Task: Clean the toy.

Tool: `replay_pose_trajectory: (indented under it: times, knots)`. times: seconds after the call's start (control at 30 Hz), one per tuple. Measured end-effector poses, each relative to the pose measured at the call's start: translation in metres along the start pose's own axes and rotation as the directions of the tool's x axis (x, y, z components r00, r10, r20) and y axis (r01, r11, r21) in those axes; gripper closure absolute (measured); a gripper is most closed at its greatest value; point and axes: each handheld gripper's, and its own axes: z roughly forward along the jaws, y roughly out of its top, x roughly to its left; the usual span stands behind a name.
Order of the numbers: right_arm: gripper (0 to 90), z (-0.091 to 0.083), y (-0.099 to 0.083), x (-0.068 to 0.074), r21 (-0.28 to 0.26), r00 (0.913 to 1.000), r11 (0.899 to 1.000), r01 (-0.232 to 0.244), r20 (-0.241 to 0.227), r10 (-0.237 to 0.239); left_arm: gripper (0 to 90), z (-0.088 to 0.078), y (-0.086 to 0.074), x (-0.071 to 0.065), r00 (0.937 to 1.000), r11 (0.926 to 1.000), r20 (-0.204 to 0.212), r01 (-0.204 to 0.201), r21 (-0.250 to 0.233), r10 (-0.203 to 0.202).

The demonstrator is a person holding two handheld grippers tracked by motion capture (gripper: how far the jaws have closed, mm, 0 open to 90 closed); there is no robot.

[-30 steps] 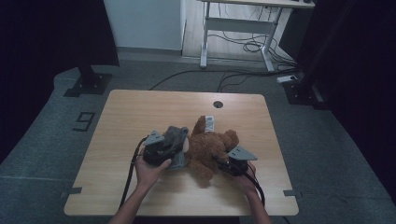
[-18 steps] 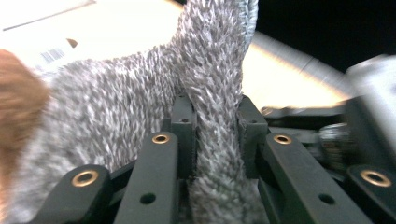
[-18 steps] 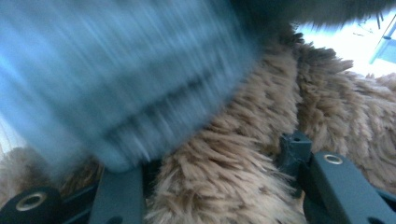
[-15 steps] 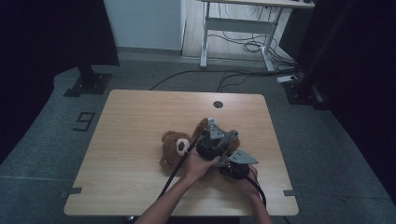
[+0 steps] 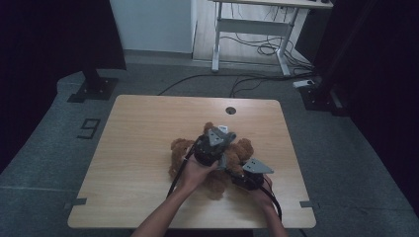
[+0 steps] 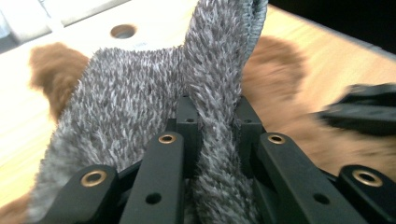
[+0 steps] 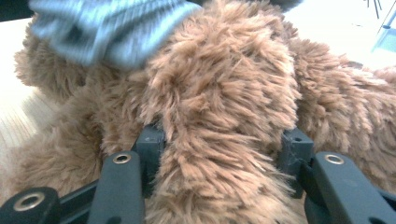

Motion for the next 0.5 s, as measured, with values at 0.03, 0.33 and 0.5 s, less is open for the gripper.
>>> replay_pose_trajectory:
  times: [0.03, 0.33, 0.5]
  knots:
    - [48.5, 0.0, 0.0, 0.0, -0.002, 1.0, 1.0, -0.002, -0.002, 0.002, 77.2, 0.0, -0.003, 0.007, 0.9998, 0.9998, 0.003, 0.018, 0.01, -0.018]
    - [48.4, 0.001, 0.0, 0.003, -0.006, 0.9998, 1.0, 0.013, -0.012, -0.013, 77.5, -0.027, -0.023, 0.047, 0.9953, 0.995, 0.019, 0.095, -0.03, -0.095]
    - [48.4, 0.001, 0.0, 0.004, -0.001, 0.9999, 1.0, 0.014, -0.008, -0.014, 77.4, -0.054, -0.034, 0.081, 0.9832, 0.9813, -0.032, 0.177, -0.076, -0.18]
